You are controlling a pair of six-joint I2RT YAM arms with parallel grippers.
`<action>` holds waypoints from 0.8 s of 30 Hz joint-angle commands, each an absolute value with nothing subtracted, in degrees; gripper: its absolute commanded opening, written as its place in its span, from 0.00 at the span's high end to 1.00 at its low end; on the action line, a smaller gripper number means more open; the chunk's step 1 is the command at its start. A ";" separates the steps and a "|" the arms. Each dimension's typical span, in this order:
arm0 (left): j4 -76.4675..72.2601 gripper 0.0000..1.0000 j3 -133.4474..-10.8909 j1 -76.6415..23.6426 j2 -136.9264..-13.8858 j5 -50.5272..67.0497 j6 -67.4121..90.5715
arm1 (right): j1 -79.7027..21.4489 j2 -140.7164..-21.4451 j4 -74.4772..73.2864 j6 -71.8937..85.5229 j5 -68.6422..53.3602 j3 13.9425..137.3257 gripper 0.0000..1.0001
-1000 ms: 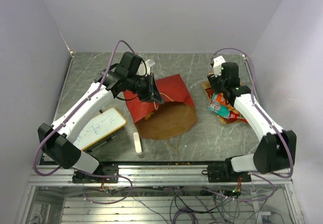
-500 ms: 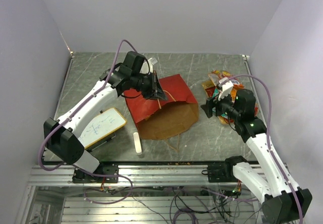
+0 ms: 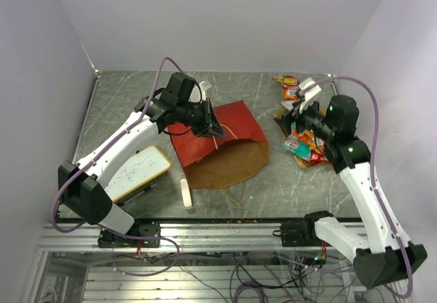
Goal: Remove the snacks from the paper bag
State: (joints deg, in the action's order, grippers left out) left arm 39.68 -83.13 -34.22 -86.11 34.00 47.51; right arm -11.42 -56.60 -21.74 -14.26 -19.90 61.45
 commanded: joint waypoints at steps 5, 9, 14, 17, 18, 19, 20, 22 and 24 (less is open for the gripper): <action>38.75 0.93 -83.89 -33.72 -84.52 33.01 47.91 | -12.44 -41.46 -9.99 -16.16 -49.78 43.92 0.25; 39.58 0.93 -84.52 -32.94 -85.03 33.38 46.84 | -15.86 -37.16 -12.35 -19.87 -55.07 39.96 0.25; 40.12 0.93 -85.47 -32.27 -86.19 34.13 46.60 | -32.71 -40.03 -14.10 -25.35 -50.11 37.67 0.26; 41.93 0.93 -86.84 -31.93 -87.05 34.23 45.68 | -44.15 -45.98 -9.00 -27.07 -41.18 36.36 0.27; 42.65 0.93 -87.29 -31.87 -87.25 34.13 45.42 | -48.01 -48.45 -6.72 -27.56 -37.57 36.15 0.27; 43.26 0.93 -87.68 -31.71 -87.35 33.92 45.13 | -51.33 -50.86 -3.25 -27.56 -32.72 35.67 0.27; 43.81 0.93 -87.96 -31.61 -87.39 33.72 44.95 | -54.56 -52.79 0.98 -26.99 -27.18 34.52 0.27; 44.59 0.93 -88.43 -31.37 -87.32 33.45 44.80 | -58.73 -56.79 15.05 -23.54 -15.64 30.25 0.26; 44.97 0.93 -88.71 -31.17 -87.15 33.02 44.99 | -59.66 -62.06 31.45 -17.84 -7.91 26.33 0.26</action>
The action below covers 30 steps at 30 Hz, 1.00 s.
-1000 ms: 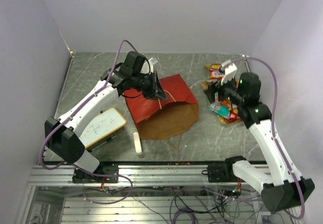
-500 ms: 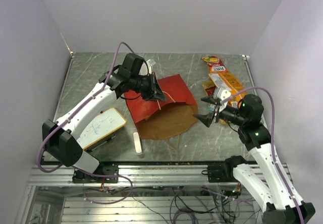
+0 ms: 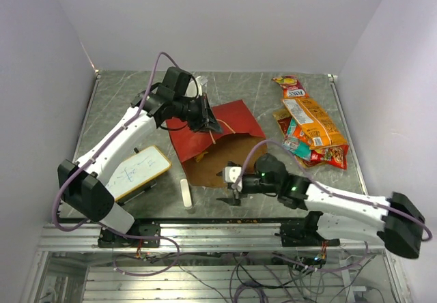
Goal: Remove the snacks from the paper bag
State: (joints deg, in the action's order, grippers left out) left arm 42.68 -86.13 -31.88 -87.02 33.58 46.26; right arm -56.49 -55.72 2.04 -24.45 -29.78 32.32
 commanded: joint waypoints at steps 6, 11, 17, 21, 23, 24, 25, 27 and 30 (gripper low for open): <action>48.39 0.93 -91.05 -30.95 -88.08 32.39 44.43 | -61.08 -85.00 59.04 -10.97 4.46 28.12 0.25; 51.30 0.93 -92.85 -30.77 -88.94 32.46 43.14 | -60.69 -96.82 70.22 -11.19 10.51 31.21 0.24; 52.58 0.93 -93.49 -30.36 -89.87 33.73 41.98 | -59.35 -109.94 79.01 -10.30 13.48 36.32 0.22; 53.96 0.93 -95.01 -29.68 -90.46 34.03 39.98 | -57.37 -116.31 83.17 -9.89 14.15 39.56 0.21; 53.57 0.93 -94.98 -29.41 -90.29 34.22 39.07 | -56.57 -120.09 85.80 -10.54 14.21 40.88 0.21; 53.16 0.93 -94.66 -29.36 -90.20 34.27 38.77 | -56.33 -121.93 87.32 -10.77 14.36 41.35 0.20; 52.60 0.93 -94.33 -29.36 -90.10 34.29 38.60 | -56.14 -123.62 89.09 -10.99 14.41 41.59 0.20; 51.63 0.93 -93.33 -29.27 -89.91 34.95 38.51 | -56.09 -125.36 92.34 -10.85 15.46 41.77 0.17; 51.06 0.93 -91.79 -29.27 -89.01 35.55 37.84 | -56.37 -125.42 89.66 -11.46 12.76 42.96 0.22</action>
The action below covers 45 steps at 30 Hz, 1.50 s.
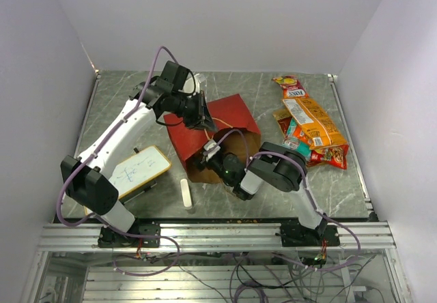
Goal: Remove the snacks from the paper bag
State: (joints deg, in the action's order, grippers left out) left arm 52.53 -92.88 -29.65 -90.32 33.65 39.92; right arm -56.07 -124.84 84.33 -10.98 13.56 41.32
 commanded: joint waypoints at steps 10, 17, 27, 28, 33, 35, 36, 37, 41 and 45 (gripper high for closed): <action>52.59 0.93 -95.08 -28.05 -88.21 39.02 37.03 | -57.25 -121.85 89.80 -0.12 14.09 38.30 0.27; 51.59 0.93 -94.39 -28.04 -84.78 40.73 37.81 | -57.90 -119.89 92.12 -1.62 16.30 34.57 0.22; 50.27 0.93 -92.48 -28.01 -81.04 42.43 40.47 | -59.46 -121.05 89.16 -0.25 17.41 37.67 0.18; 50.23 0.93 -92.43 -27.97 -81.04 42.45 40.63 | -59.76 -121.43 87.76 -0.03 18.01 38.99 0.18; 48.33 0.93 -90.99 -28.10 -81.21 42.54 42.21 | -60.74 -123.94 79.17 0.13 23.24 45.60 0.17; 48.08 0.93 -90.66 -28.03 -81.45 42.52 42.26 | -60.74 -124.71 75.16 0.09 24.06 47.63 0.20; 48.44 0.93 -90.76 -28.11 -81.47 42.28 42.14 | -60.74 -125.08 73.15 0.09 24.13 48.20 0.22; 48.43 0.93 -90.86 -28.09 -81.41 42.01 42.03 | -60.76 -125.25 71.22 0.05 23.70 48.60 0.24; 47.26 0.93 -90.05 -28.08 -80.59 41.58 43.03 | -60.76 -126.09 65.53 1.55 21.90 48.22 0.40; 47.49 0.93 -89.64 -28.04 -80.03 40.68 43.23 | -60.78 -126.06 64.33 0.66 21.23 47.98 0.58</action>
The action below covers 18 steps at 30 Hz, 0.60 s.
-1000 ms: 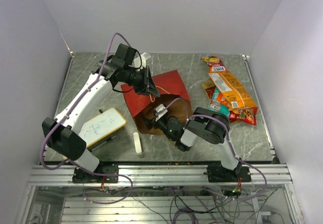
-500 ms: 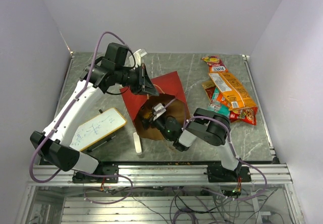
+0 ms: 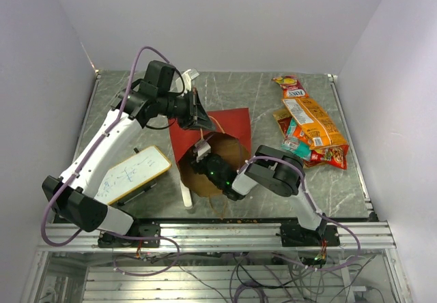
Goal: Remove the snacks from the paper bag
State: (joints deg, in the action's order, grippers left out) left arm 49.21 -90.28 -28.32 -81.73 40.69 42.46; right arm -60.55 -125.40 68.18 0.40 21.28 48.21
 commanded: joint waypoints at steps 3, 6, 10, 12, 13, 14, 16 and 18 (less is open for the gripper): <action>47.67 0.93 -89.63 -28.04 -79.97 40.08 43.31 | -60.74 -124.89 63.07 -1.02 20.43 48.37 0.70; 47.60 0.93 -89.82 -28.03 -80.30 39.26 43.54 | -60.78 -122.23 62.06 -1.87 17.94 47.35 0.81; 47.12 0.93 -90.78 -27.94 -81.36 38.36 44.07 | -60.75 -114.78 60.87 -0.52 12.55 42.67 0.92; 46.57 0.93 -91.68 -27.71 -82.15 38.16 44.68 | -60.74 -108.80 57.56 0.41 9.35 39.69 0.97; 46.20 0.93 -92.21 -27.47 -82.70 38.22 45.03 | -60.79 -106.09 54.92 0.78 7.80 38.77 0.99; 45.68 0.93 -92.79 -27.18 -83.20 38.26 45.42 | -60.94 -103.49 52.14 0.98 6.85 37.87 1.00; 44.17 0.93 -93.55 -26.60 -84.28 38.28 46.57 | -61.39 -98.55 45.60 1.11 6.71 36.38 1.00; 41.06 0.93 -93.65 -26.07 -85.17 38.78 48.25 | -61.85 -93.46 39.09 0.59 7.86 34.41 1.00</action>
